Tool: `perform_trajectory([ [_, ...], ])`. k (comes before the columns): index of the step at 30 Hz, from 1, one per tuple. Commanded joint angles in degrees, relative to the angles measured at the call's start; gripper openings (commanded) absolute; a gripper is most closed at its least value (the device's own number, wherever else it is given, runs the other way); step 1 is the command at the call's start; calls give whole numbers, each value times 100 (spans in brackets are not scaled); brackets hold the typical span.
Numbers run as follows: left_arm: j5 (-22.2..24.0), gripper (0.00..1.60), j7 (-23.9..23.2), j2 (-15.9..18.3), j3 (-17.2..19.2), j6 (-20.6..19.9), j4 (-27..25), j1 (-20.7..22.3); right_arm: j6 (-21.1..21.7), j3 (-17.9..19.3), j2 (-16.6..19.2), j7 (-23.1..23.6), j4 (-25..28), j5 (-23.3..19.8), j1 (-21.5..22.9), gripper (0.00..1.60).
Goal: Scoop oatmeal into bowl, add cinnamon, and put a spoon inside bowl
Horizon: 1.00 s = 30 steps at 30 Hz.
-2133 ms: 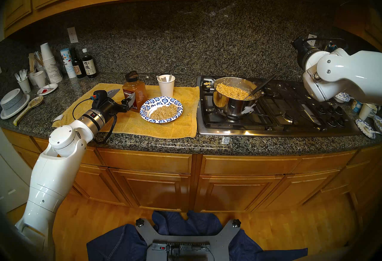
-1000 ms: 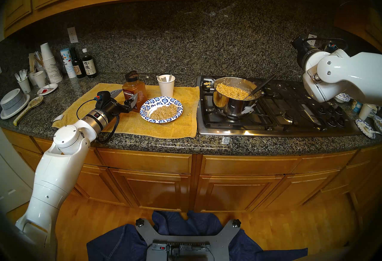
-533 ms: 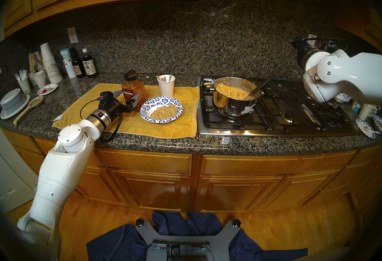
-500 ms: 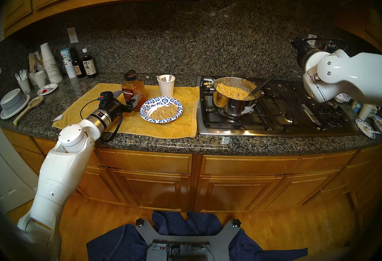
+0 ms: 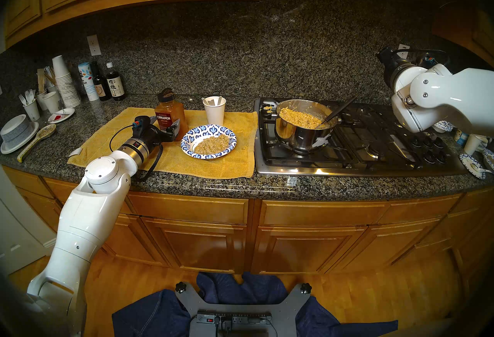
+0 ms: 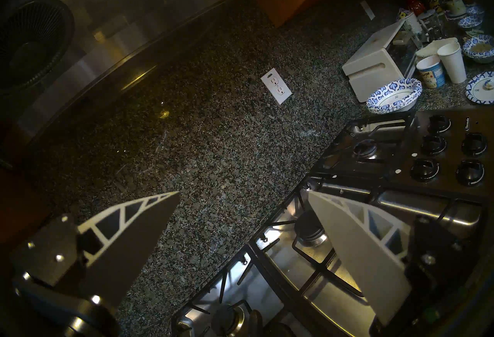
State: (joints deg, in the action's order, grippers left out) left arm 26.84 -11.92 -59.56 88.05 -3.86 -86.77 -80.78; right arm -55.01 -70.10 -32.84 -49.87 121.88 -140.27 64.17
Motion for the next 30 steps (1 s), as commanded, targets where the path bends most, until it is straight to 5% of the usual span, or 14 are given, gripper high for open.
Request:
perform_trajectory([
  [1,-137,160,213,-33,-8,-50,-41,258,1,165,-8,-533,-32,173,115,160],
  [20,-375,160,550,-220,-13,-292,-82,252,1,210,32,-591,-29,262,79,160],
  [21,-381,102,557,-226,-11,-292,-81,251,1,213,34,-595,-28,268,76,160],
  [22,-381,102,557,-226,-11,-292,-81,251,1,213,34,-595,-28,268,76,160],
  [23,-386,78,562,-230,-10,-292,-80,249,1,216,37,-598,-28,273,74,160],
  [28,-407,67,591,-254,3,-296,-82,235,1,199,50,-493,-33,241,76,160],
  [29,-414,38,603,-264,9,-294,-82,231,1,228,49,-608,-27,296,64,160],
  [30,-414,38,603,-264,9,-294,-82,231,1,228,49,-608,-27,296,64,160],
])
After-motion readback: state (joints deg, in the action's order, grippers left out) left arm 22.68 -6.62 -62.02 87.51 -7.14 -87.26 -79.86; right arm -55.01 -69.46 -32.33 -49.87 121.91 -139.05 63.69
